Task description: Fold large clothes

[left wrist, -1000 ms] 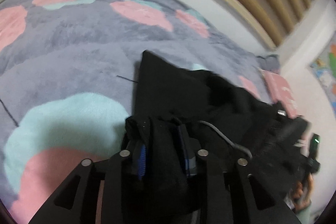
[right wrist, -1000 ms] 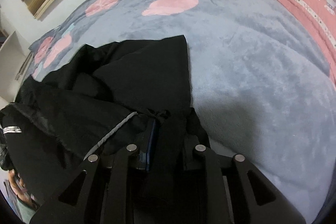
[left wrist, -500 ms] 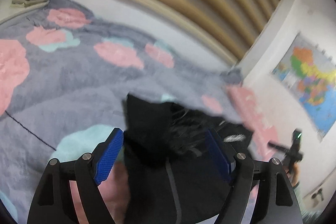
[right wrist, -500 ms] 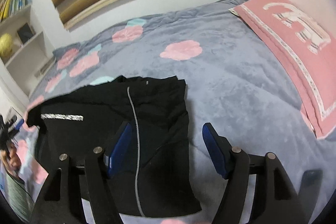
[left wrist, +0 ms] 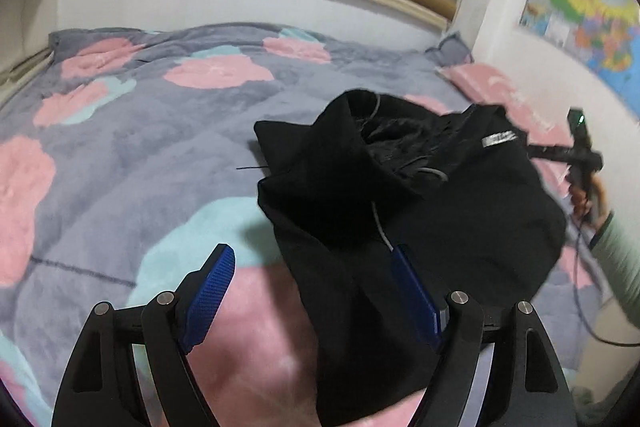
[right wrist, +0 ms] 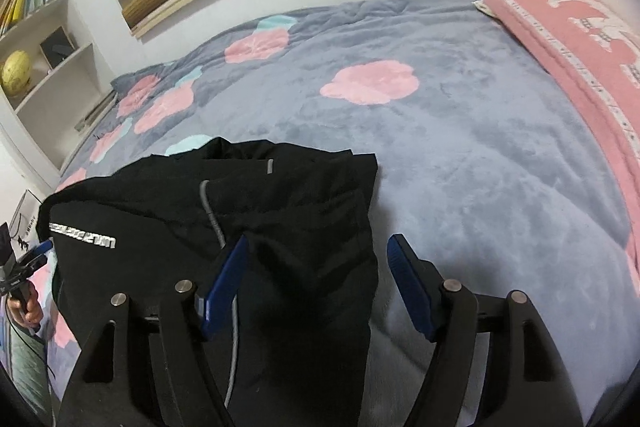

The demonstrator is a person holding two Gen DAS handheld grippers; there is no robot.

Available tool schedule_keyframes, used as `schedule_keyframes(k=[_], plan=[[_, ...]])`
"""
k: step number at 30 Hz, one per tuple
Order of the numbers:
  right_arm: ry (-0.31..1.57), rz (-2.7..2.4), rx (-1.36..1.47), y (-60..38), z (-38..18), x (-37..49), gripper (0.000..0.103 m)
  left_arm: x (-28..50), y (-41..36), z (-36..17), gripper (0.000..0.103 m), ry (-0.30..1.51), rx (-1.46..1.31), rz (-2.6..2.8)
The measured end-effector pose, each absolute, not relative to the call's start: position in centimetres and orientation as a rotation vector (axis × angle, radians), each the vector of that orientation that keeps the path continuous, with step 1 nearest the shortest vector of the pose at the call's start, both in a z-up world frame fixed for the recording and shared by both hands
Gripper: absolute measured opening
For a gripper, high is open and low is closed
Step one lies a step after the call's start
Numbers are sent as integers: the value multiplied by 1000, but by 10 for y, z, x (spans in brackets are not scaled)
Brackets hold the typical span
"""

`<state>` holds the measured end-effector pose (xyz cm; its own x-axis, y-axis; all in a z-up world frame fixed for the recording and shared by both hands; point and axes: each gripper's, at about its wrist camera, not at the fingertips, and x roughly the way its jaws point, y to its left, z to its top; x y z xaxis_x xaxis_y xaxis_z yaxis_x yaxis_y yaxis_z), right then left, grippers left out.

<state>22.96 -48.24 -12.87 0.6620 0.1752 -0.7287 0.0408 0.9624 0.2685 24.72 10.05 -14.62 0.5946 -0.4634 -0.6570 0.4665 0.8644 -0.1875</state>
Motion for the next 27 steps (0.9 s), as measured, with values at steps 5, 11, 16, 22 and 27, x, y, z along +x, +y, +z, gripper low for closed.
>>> schedule_keyframes(k=[5,11,16,22,27], plan=[[847,140,280,-478,-137,247,82,295,70,-153,81,778,21,-607],[883,212,273,-476,-147,272,61,322,76,-156,71,811,-169,-789],[808,168,124,-454,-133,242,15,306,92,-146,11,757,-269,-771],[758,152,105,-457,-102,216,15,302,88,-135,13,768,-245,-751],[878,152,157,-462,-128,245,18,335,80,-159,70,894,-352,-748]])
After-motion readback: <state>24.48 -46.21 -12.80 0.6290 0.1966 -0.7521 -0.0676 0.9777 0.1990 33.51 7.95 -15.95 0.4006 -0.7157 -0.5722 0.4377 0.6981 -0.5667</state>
